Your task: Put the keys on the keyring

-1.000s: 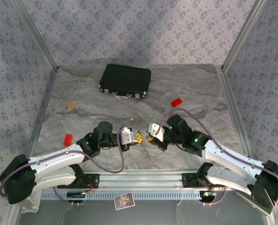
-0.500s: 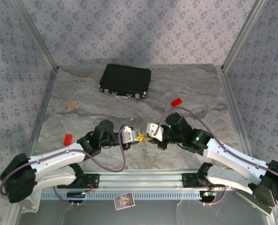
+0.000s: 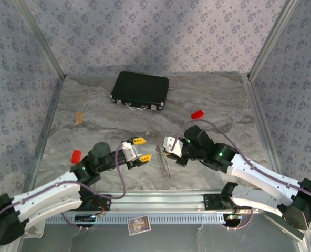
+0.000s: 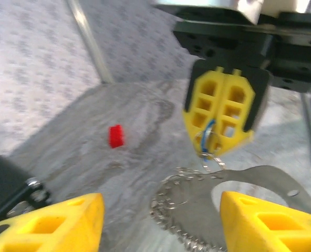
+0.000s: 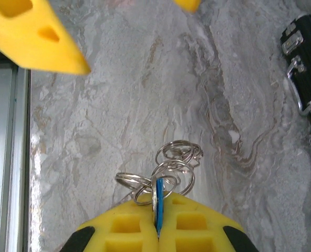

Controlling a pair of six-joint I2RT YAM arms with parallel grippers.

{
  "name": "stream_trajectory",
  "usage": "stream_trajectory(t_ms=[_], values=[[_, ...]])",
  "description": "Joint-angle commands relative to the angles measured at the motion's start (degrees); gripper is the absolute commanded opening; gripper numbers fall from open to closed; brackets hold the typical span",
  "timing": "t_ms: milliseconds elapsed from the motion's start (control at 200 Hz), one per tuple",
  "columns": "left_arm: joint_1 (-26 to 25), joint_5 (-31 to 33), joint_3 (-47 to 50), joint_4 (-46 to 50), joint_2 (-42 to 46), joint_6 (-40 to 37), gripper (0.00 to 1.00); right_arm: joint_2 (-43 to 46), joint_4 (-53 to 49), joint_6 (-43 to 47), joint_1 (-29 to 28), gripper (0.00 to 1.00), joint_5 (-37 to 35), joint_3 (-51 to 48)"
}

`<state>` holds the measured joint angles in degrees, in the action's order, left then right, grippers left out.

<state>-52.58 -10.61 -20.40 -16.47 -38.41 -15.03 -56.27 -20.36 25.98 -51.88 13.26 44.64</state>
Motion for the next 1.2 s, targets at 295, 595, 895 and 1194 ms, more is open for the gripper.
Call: stream_trajectory(t_ms=[295,595,895,1194], values=[[3.2,37.5,0.6,6.7,20.7,7.9,0.72,-15.7,28.9,-9.3,-9.8,0.00,3.4,7.2],[5.9,45.7,-2.6,12.0,25.9,12.3,0.72,-31.0,48.7,-21.5,-12.4,0.00,-6.5,7.3],[7.3,45.6,-2.0,14.0,24.4,16.2,0.72,-32.6,30.2,-15.6,-8.9,0.00,-14.2,6.9],[8.4,44.4,-0.9,11.8,19.6,20.0,0.73,-30.1,15.5,-5.1,-3.9,0.00,-16.5,6.2]])
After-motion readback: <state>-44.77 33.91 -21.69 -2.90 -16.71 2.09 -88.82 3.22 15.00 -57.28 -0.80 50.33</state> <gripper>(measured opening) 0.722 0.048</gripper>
